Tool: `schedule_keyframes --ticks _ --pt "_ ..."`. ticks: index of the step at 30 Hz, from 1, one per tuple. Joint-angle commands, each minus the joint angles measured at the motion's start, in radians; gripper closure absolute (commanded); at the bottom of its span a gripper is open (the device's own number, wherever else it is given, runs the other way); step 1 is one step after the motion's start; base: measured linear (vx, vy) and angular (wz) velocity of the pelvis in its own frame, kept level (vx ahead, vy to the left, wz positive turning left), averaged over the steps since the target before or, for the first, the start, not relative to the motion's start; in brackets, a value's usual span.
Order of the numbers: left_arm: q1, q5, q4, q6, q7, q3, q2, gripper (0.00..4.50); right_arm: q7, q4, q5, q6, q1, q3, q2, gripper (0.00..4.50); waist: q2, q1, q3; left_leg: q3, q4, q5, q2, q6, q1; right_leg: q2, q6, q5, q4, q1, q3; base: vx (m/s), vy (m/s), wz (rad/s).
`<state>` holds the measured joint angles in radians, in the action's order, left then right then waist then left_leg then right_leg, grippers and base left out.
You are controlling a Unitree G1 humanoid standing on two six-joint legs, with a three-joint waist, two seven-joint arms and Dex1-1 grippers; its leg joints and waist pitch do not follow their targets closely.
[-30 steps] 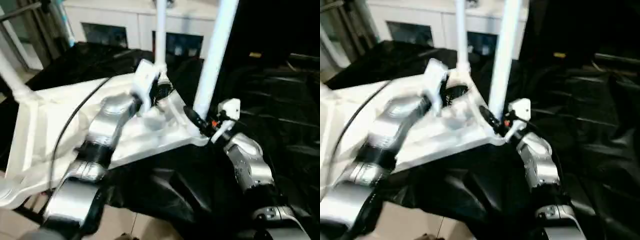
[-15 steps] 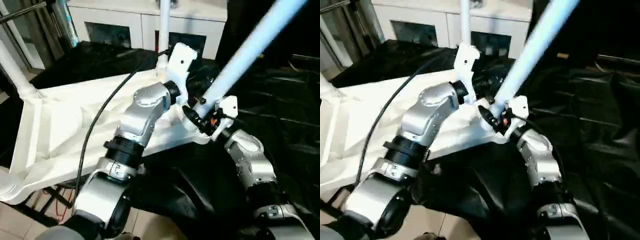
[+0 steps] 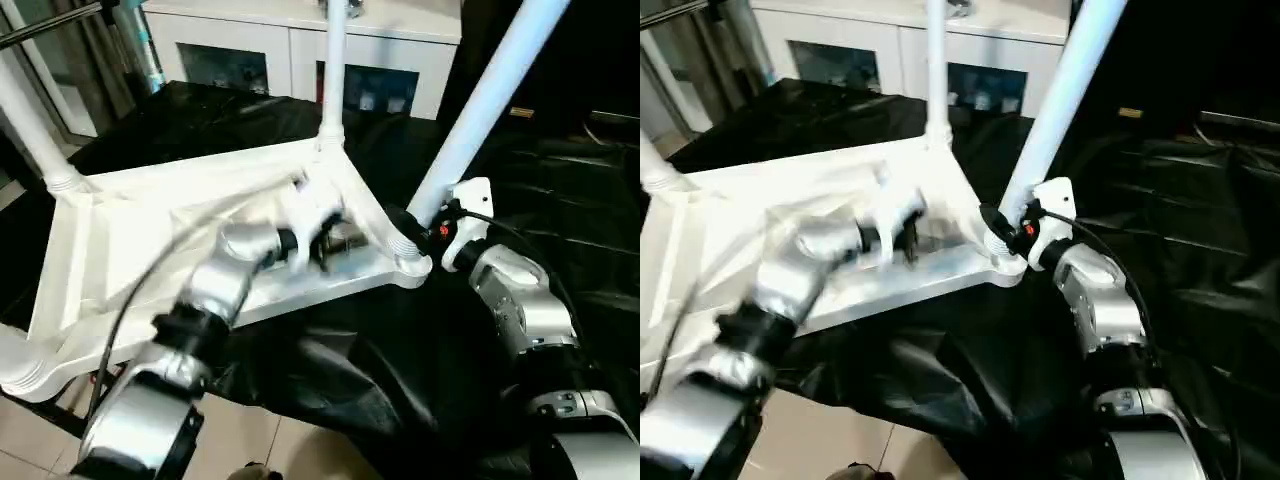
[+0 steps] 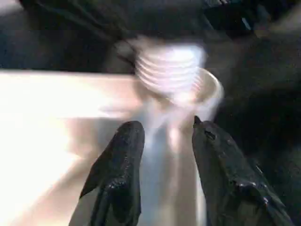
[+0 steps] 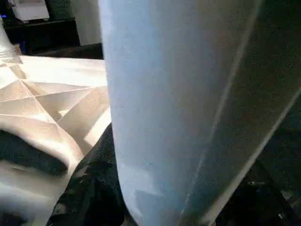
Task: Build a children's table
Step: Insert table leg to table base
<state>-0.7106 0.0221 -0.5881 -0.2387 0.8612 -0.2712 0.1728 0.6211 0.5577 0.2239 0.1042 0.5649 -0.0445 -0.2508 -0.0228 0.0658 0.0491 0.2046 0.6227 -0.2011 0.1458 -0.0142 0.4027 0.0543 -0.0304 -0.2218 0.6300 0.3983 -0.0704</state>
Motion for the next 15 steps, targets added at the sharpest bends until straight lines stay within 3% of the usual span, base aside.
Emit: schedule_keyframes --ticks 1,2,5,10,14,15 --pt "0.006 -0.026 -0.028 -0.012 0.024 -0.028 -0.004 2.58 0.013 -0.006 -0.007 0.024 0.017 0.014 -0.010 2.61 0.009 0.000 -0.069 -0.049 -0.067 -0.045 0.103 -0.107 -0.033 0.122 -0.268 0.065 -0.064 -0.054 0.065 0.000 0.000 0.00" --pt "0.006 -0.032 -0.048 -0.018 0.015 -0.029 -0.013 2.58 0.014 -0.013 -0.009 0.031 0.014 0.016 -0.008 2.61 0.005 -0.001 -0.069 -0.050 -0.068 -0.050 0.103 -0.103 -0.033 0.123 -0.267 0.062 -0.063 -0.054 0.065 0.000 0.000 0.00" --pt "-0.001 -0.039 -0.079 -0.018 0.003 -0.033 -0.018 2.58 0.014 -0.019 -0.012 0.042 0.012 0.018 -0.008 2.61 0.009 -0.003 -0.070 -0.050 -0.067 -0.061 0.101 -0.097 -0.030 0.126 -0.269 0.066 -0.066 -0.058 0.065 0.000 0.000 0.00" --pt "-0.012 -0.068 -0.132 0.022 -0.019 -0.049 -0.014 2.58 0.013 -0.028 -0.013 0.055 0.009 0.020 -0.010 2.61 0.005 -0.005 -0.071 -0.052 -0.067 -0.054 0.102 -0.103 -0.029 0.125 -0.265 0.078 -0.066 -0.058 0.065 0.000 0.000 0.00" --pt "-0.031 -0.083 -0.199 0.052 -0.031 -0.047 -0.017 2.58 0.018 -0.038 -0.009 0.069 0.005 0.022 -0.019 2.61 0.004 -0.004 -0.068 -0.052 -0.069 -0.088 0.102 -0.089 -0.032 0.126 -0.263 0.029 -0.073 -0.058 0.065 0.000 0.000 0.00" --pt "-0.033 -0.080 -0.205 0.053 -0.028 -0.044 -0.019 2.75 0.020 -0.039 -0.009 0.072 0.004 0.021 -0.021 2.61 0.004 -0.005 -0.067 -0.052 -0.071 -0.093 0.102 -0.086 -0.032 0.125 -0.262 0.021 -0.074 -0.058 0.065 0.000 0.000 0.00"
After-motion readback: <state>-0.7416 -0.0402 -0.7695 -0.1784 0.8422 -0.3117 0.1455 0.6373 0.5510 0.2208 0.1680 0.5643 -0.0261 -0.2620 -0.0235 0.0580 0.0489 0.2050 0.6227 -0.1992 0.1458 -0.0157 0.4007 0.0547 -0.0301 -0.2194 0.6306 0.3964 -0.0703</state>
